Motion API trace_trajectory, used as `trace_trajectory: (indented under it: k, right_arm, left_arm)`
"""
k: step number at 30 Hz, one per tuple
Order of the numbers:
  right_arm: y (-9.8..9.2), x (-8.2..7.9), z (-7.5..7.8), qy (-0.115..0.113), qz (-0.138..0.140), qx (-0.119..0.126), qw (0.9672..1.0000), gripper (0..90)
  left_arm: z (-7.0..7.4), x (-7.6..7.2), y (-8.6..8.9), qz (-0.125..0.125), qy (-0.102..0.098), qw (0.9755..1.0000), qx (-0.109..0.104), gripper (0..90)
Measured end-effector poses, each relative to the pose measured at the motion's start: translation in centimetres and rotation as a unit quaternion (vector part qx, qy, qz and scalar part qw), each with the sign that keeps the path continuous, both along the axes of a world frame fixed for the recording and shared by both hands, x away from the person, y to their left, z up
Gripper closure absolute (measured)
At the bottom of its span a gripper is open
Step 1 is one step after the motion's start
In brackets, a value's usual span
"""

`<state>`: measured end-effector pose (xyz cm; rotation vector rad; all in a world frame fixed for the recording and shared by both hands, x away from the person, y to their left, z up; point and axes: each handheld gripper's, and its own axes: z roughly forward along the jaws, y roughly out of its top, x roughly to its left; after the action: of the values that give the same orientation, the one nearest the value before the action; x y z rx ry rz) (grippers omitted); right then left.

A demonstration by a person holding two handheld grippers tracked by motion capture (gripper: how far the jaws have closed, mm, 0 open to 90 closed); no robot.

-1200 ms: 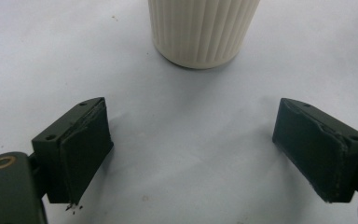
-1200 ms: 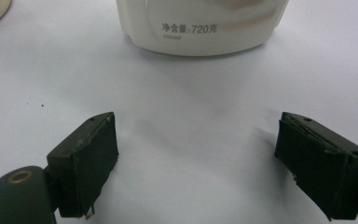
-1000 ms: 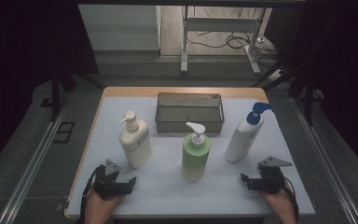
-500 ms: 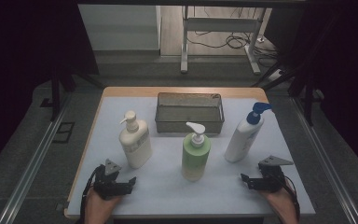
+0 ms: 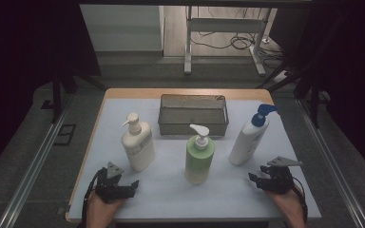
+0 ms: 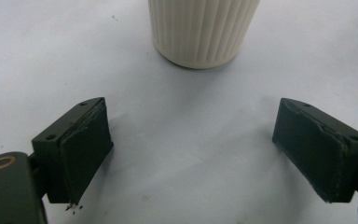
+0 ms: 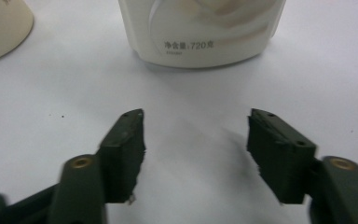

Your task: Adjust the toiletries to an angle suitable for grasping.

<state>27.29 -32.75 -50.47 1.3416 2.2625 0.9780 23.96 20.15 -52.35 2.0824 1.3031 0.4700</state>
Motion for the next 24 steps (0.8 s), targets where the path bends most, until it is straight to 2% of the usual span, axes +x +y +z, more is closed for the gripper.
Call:
trace_trajectory:
  k: [1,2,4,7,11,15,17,18,24]
  right_arm:
    - [0.0,0.1,0.1,-0.005,0.001,-0.003,1.0,46.6]
    - [0.0,0.1,0.1,-0.005,0.001,-0.003,1.0,46.6]
    - [-0.2,0.3,0.2,-0.006,-0.001,0.001,1.0,52.4]
    - [-0.7,0.8,0.3,-0.002,-0.007,0.025,0.9997,63.8]
    - [-0.9,1.2,0.4,-0.001,-0.012,0.026,0.9996,69.7]
    - [-0.9,1.9,0.5,-0.005,-0.02,0.027,0.9994,81.6]
    - [-0.9,1.9,0.6,-0.005,-0.021,0.028,0.9994,83.3]
    - [-1.0,2.2,0.8,-0.012,-0.025,0.028,0.9992,87.5]
    - [-1.4,3.4,1.0,-0.013,-0.041,0.039,0.9983,89.6]
  left_arm:
    - [0.0,0.0,0.0,0.0,0.0,1.0,0.0,10.8]
    - [0.0,0.0,0.0,0.0,0.0,1.0,0.0,10.8]
    - [0.0,0.0,0.0,0.0,0.0,1.0,0.0,10.9]
    - [0.0,0.0,0.0,0.0,0.0,1.0,0.0,10.9]
    - [0.0,0.0,0.0,0.0,0.0,1.0,0.0,10.8]
    - [0.0,0.0,0.0,0.0,-0.001,1.0,0.0,10.9]
    - [0.0,0.0,0.0,0.0,-0.001,1.0,0.0,10.8]
    - [0.0,0.0,0.0,0.0,-0.001,1.0,0.0,10.8]
    - [0.0,0.0,0.0,0.0,-0.001,1.0,-0.001,10.8]
